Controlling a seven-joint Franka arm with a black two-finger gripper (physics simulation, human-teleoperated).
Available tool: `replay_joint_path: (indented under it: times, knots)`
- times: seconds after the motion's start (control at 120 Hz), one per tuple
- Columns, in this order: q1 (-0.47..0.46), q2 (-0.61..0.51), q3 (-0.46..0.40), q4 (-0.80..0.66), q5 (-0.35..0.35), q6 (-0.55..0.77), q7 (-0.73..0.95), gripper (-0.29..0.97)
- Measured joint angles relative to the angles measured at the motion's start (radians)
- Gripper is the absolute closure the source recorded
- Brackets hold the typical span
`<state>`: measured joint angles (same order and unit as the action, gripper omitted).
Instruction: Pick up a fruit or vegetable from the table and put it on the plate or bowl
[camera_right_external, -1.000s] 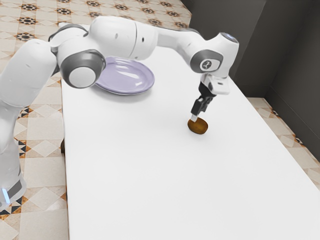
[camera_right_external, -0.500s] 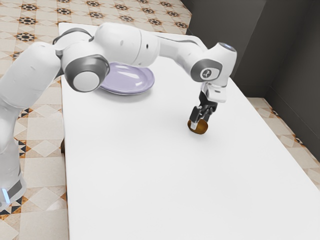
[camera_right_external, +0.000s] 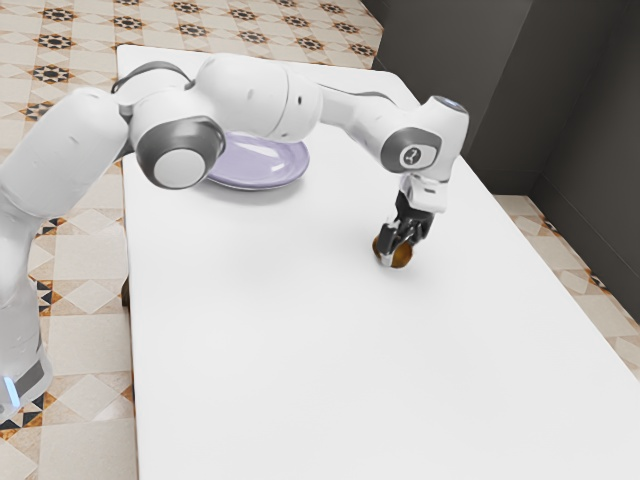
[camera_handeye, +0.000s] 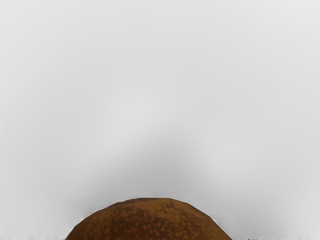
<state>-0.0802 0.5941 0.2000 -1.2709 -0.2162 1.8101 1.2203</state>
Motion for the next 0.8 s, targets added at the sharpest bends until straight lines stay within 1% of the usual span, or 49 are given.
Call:
replay_joint_path:
  times: [0.125, 0.175, 0.267, 0.383, 0.483, 0.625, 0.692, 0.8]
  knots:
    - [0.010, 0.001, 0.002, -0.001, -0.008, 0.005, 0.011, 0.49]
    - [0.010, 0.000, 0.004, -0.001, -0.010, 0.007, 0.015, 0.45]
    - [0.010, -0.014, 0.031, 0.001, -0.016, 0.006, 0.018, 0.46]
    - [0.011, -0.072, 0.169, 0.007, -0.022, -0.002, 0.005, 0.46]
    - [0.011, -0.106, 0.267, 0.011, -0.026, -0.010, -0.007, 0.46]
    - [0.018, -0.134, 0.462, 0.014, -0.045, -0.027, -0.019, 0.46]
    - [0.061, -0.136, 0.498, 0.014, -0.053, -0.034, -0.023, 0.46]
    - [0.116, -0.138, 0.511, 0.011, -0.060, -0.042, -0.029, 0.46]
